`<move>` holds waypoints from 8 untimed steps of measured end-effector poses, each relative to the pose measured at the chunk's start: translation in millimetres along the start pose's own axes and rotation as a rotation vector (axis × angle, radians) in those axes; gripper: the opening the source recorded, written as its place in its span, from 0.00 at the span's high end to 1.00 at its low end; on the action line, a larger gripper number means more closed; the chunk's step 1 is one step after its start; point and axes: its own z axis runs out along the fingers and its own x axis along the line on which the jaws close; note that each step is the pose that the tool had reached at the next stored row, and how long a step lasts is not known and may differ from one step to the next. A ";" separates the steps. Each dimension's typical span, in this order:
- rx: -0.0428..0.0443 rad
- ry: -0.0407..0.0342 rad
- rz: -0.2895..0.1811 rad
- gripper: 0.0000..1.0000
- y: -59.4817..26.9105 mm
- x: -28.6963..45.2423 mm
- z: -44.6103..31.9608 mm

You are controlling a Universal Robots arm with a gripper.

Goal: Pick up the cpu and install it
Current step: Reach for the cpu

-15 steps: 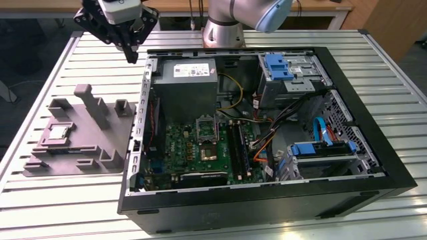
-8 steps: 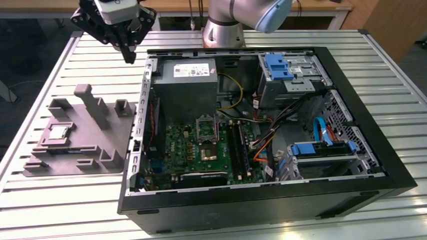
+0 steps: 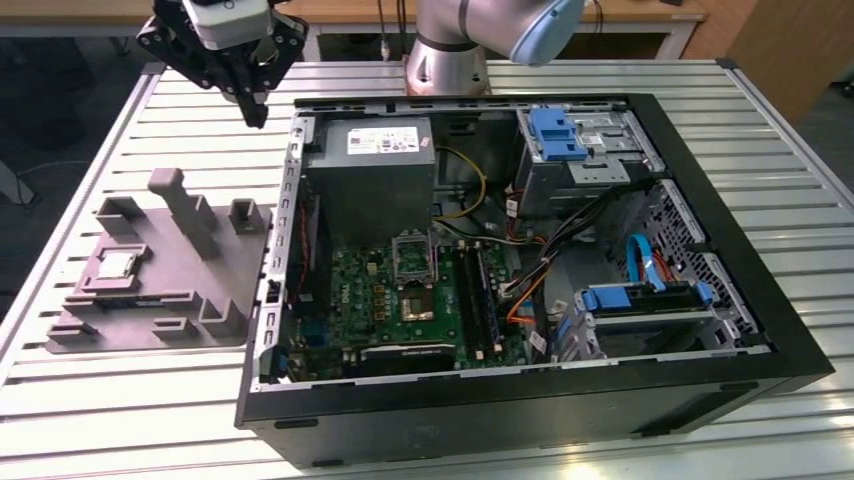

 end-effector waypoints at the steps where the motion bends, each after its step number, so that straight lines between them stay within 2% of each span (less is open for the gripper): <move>1: -0.0001 0.0002 0.000 0.89 0.0 0.5 0.0; 8: 0.0002 0.0017 0.000 0.89 -0.3 3.1 0.2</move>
